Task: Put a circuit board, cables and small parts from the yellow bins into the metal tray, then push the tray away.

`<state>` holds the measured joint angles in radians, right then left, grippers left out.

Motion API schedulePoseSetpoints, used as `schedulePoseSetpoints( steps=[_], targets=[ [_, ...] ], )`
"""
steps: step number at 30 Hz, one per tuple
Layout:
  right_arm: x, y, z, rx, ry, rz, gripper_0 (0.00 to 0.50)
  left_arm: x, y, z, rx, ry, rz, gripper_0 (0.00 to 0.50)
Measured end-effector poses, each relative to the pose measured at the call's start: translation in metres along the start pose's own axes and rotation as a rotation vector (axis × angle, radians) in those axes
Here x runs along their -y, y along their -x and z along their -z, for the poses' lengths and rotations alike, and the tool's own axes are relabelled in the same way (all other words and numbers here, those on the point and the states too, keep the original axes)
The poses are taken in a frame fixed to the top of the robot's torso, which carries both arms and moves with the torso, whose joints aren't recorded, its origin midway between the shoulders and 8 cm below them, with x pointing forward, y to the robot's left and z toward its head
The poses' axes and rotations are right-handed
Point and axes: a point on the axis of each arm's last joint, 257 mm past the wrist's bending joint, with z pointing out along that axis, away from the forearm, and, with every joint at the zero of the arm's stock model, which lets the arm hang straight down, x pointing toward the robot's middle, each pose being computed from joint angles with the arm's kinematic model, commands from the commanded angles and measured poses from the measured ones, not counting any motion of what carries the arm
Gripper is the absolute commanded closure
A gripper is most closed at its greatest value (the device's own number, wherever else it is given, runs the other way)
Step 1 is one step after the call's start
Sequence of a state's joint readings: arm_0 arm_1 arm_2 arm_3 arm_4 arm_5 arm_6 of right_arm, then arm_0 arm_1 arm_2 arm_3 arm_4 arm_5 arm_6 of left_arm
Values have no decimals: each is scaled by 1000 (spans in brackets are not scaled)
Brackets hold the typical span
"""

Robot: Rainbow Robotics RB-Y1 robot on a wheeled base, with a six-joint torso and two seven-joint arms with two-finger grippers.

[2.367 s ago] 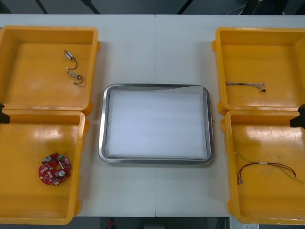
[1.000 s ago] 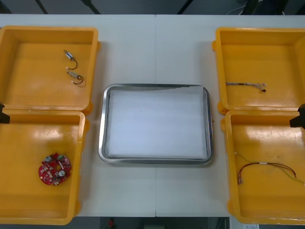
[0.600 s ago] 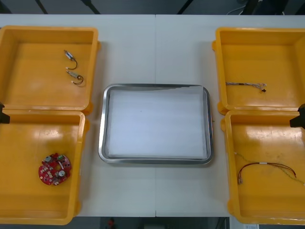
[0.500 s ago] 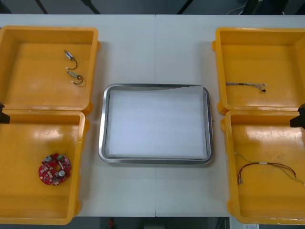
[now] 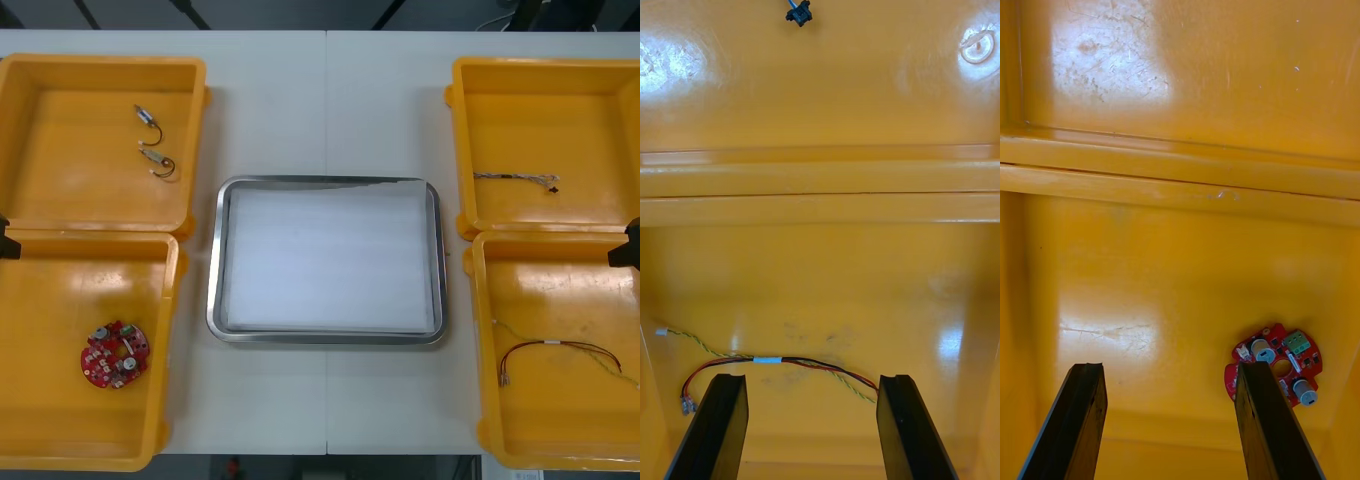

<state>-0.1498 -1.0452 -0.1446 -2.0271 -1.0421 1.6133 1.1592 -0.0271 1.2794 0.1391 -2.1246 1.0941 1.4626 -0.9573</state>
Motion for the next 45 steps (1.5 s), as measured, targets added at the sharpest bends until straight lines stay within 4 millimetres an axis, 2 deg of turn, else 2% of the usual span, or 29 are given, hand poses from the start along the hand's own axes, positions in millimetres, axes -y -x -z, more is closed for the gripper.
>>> schedulePoseSetpoints(
  steps=[4,9,14,19,21,25,27,31,36,45],
  targets=[
    [0,-13,-9,-35,1,-4,0,0,-1,-1,-3,0,0,0],
    [0,-21,-14,-55,1,51,0,2,-17,-10,-44,-4,-6,0],
    [1,-23,-13,-65,7,346,0,6,-20,-11,-53,-18,-6,0],
    [-5,-28,-10,-81,43,431,0,9,-21,-11,-56,-30,-5,0],
    [-6,-28,-9,-79,48,534,0,12,-21,-12,-55,-36,-7,0],
    [-5,-29,-9,-76,59,797,0,22,-23,-20,-44,-61,-21,0],
    [-6,-30,-10,-69,66,857,0,25,-25,-27,-38,-61,-36,0],
    [-7,-28,-16,-30,71,951,0,31,-36,-39,-49,-66,-61,0],
    [-5,-30,-25,18,70,1198,0,36,-45,-48,-59,-71,-86,0],
    [-10,-41,-54,28,45,1367,0,53,-53,-62,-28,-103,-231,0]
  ],
)
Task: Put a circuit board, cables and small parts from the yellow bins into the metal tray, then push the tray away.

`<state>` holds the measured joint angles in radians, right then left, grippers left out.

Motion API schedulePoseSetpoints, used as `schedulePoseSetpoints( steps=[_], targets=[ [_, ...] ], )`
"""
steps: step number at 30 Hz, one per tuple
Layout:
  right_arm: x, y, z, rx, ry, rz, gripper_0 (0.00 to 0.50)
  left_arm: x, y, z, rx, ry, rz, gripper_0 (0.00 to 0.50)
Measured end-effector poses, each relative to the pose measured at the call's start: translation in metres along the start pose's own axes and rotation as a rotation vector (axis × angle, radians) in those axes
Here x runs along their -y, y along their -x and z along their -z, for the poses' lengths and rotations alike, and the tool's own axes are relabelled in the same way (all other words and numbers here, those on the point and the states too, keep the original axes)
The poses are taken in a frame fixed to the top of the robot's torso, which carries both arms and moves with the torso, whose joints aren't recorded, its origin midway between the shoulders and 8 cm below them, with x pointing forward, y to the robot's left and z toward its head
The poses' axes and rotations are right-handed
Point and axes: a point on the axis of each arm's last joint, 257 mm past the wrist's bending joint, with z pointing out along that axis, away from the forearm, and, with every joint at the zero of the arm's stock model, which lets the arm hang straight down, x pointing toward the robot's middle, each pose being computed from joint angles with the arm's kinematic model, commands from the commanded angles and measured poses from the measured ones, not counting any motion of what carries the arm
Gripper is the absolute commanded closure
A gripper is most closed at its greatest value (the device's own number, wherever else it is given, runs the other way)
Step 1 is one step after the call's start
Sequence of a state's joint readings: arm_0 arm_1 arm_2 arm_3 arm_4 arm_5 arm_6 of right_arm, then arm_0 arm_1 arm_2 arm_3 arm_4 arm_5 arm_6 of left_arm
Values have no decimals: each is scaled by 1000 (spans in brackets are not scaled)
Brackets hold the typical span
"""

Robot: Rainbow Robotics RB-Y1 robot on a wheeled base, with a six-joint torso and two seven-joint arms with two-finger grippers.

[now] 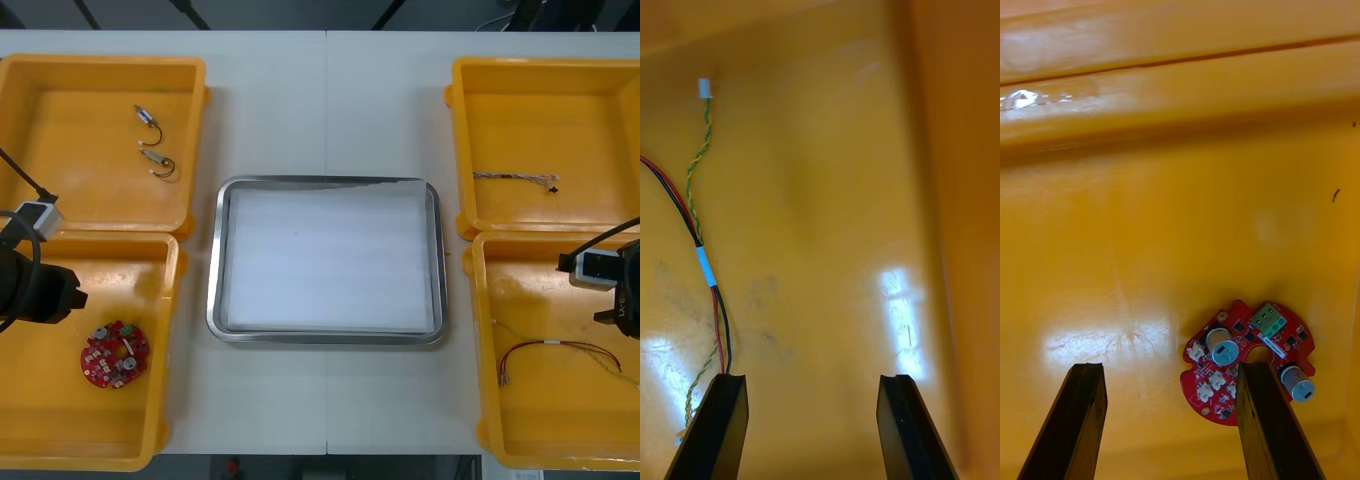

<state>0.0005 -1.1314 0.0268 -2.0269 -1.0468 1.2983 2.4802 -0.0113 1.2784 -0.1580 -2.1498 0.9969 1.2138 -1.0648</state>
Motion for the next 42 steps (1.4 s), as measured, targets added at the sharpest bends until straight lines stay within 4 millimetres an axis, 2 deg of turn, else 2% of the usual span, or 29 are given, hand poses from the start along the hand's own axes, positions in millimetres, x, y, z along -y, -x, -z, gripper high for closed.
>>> schedulePoseSetpoints(
  steps=[4,10,17,22,36,42],
  targets=[
    [-11,3,-13,-2,11,27,0,3,-3,-8,10,3,-42,0],
    [-25,5,-29,-12,18,68,0,6,-21,-20,-24,11,-71,0],
    [-37,6,-37,-12,42,76,0,15,-37,-32,-47,5,-107,0],
    [-40,6,-40,0,36,68,0,22,-38,-36,-42,-10,-124,0],
    [-48,-2,-50,-15,20,62,0,17,-32,-39,-12,22,-156,0],
    [-51,-2,-54,-10,22,48,0,24,-37,-45,-7,7,-178,0]
  ],
)
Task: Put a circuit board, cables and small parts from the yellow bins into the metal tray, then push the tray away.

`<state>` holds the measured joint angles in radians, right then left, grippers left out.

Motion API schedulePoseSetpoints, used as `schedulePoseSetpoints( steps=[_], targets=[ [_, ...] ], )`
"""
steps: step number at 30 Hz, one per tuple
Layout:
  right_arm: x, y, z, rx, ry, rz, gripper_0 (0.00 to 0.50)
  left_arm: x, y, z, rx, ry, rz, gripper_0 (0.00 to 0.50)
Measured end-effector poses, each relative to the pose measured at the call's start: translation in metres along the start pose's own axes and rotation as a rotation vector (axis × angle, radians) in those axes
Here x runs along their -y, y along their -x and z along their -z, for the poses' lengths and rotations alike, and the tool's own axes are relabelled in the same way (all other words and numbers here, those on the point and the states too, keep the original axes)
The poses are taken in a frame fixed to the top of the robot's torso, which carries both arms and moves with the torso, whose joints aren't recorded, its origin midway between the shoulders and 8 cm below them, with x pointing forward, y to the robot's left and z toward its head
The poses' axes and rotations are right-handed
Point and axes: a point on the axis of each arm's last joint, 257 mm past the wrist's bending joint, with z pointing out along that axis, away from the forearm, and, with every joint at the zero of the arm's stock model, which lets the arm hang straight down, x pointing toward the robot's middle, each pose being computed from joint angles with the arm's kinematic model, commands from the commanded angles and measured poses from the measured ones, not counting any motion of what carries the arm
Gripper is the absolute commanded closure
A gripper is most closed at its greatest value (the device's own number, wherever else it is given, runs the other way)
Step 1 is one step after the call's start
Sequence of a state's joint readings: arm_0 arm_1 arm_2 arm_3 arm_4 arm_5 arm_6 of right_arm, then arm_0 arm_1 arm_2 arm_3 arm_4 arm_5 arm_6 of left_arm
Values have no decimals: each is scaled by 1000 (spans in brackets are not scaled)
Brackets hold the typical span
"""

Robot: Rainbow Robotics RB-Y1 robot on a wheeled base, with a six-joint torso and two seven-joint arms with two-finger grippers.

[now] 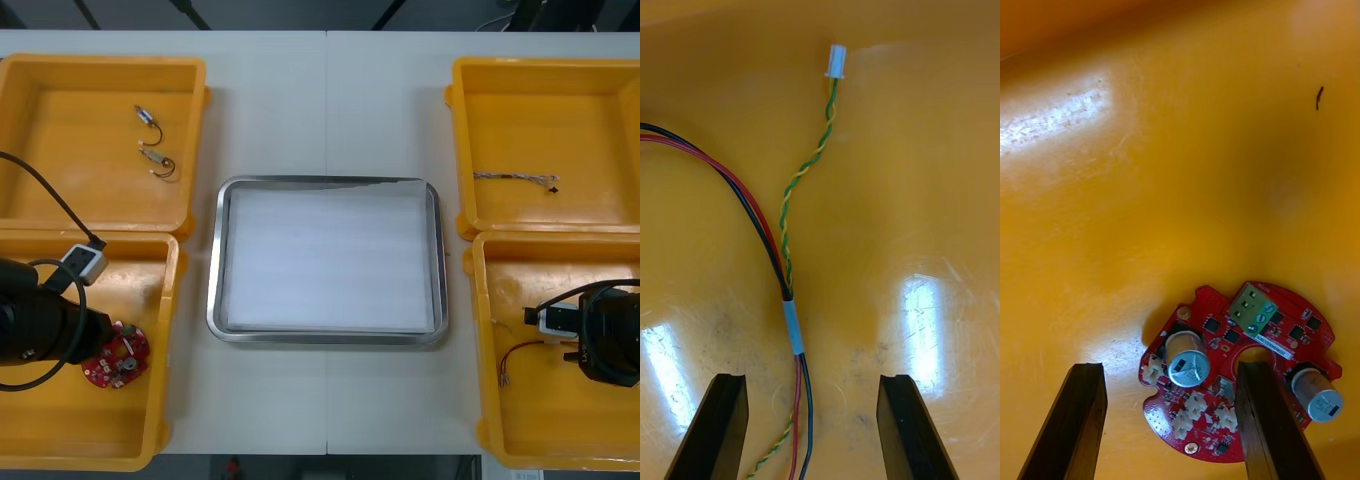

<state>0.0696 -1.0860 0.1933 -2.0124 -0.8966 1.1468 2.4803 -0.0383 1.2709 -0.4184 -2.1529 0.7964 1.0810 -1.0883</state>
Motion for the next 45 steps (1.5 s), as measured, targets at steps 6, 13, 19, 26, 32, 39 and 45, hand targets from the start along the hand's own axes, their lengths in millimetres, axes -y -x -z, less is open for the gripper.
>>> schedulePoseSetpoints(
  steps=[6,13,19,26,32,39,45],
  targets=[
    [4,-5,-8,6,-25,-16,0,5,0,-2,3,-11,1,0],
    [-1,-6,-14,0,-19,-6,0,6,6,-7,36,-24,7,0],
    [-4,-4,-16,2,-16,-6,0,5,4,-17,43,-28,7,0],
    [-6,0,-20,9,-23,-1,0,5,5,-17,46,-28,5,49],
    [-6,0,-20,11,-21,-15,0,5,5,-17,44,-26,5,50],
    [-8,1,-21,12,-18,-15,472,4,7,-16,45,-24,3,42],
    [-8,1,-21,13,-17,-19,500,3,4,-15,32,-17,-1,0]
  ],
)
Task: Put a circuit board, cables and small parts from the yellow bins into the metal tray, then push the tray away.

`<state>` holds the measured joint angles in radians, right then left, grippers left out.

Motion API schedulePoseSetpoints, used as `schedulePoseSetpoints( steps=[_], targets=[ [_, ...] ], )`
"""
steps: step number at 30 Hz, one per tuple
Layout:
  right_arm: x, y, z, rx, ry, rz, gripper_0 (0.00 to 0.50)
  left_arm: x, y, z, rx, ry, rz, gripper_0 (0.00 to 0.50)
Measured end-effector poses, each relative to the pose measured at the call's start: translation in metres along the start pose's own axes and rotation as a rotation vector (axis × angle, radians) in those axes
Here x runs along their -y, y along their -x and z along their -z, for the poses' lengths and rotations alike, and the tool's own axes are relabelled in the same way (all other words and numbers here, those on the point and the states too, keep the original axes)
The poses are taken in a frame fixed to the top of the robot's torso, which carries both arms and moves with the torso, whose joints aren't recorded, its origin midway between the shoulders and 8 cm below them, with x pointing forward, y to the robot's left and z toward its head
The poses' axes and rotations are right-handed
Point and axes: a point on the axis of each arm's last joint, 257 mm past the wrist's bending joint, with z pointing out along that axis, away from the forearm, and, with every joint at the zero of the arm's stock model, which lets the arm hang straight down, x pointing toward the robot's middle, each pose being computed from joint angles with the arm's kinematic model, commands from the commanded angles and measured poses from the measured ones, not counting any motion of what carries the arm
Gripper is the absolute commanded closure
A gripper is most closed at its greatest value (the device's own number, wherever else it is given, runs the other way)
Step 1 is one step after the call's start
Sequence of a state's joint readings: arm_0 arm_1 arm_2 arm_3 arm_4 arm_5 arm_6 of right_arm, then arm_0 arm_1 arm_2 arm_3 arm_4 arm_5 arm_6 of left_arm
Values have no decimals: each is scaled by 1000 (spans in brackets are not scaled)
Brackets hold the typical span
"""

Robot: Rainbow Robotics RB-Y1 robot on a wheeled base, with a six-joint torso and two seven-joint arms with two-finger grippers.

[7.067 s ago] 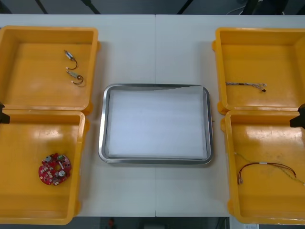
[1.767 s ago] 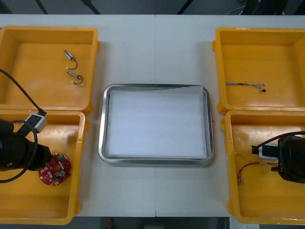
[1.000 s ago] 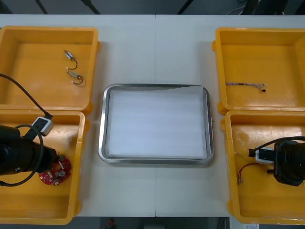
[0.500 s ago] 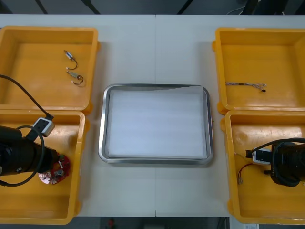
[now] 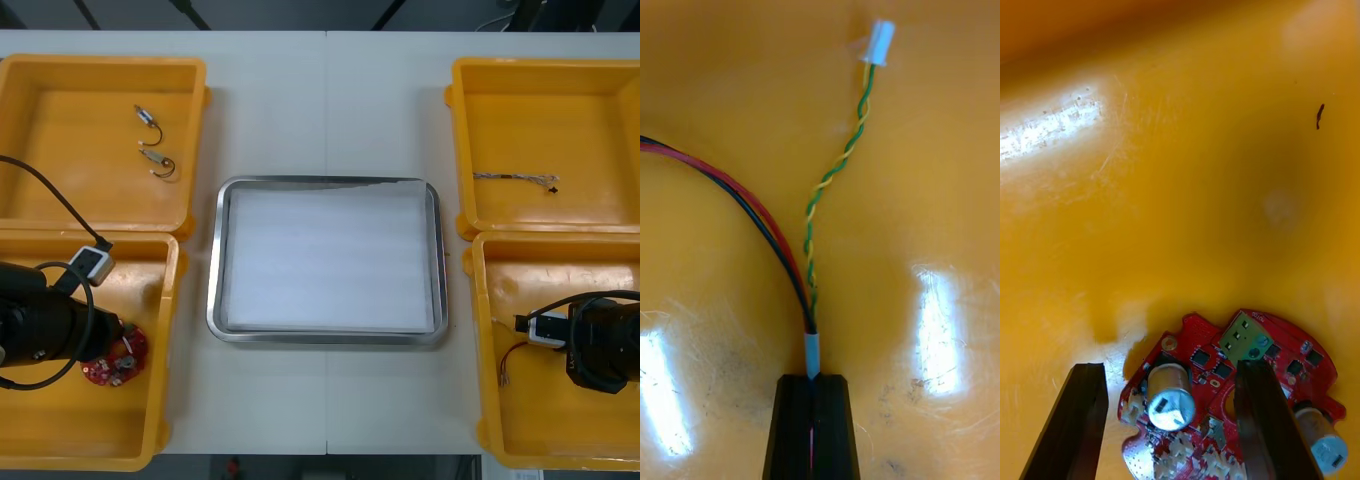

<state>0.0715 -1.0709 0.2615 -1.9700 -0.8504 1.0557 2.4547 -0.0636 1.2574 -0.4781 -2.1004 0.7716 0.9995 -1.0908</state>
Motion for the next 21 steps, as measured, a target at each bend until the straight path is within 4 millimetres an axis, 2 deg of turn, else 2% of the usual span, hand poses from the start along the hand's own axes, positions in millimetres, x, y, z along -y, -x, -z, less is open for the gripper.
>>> schedulePoseSetpoints(
  steps=[6,14,21],
  targets=[
    [0,0,0,0,0,-4,500,-1,-10,9,-61,26,-17,0],
    [1,1,2,1,3,-7,500,2,-8,12,-61,20,-22,0],
    [6,4,31,-8,47,-30,500,2,-8,12,-62,18,-101,0]
  ],
)
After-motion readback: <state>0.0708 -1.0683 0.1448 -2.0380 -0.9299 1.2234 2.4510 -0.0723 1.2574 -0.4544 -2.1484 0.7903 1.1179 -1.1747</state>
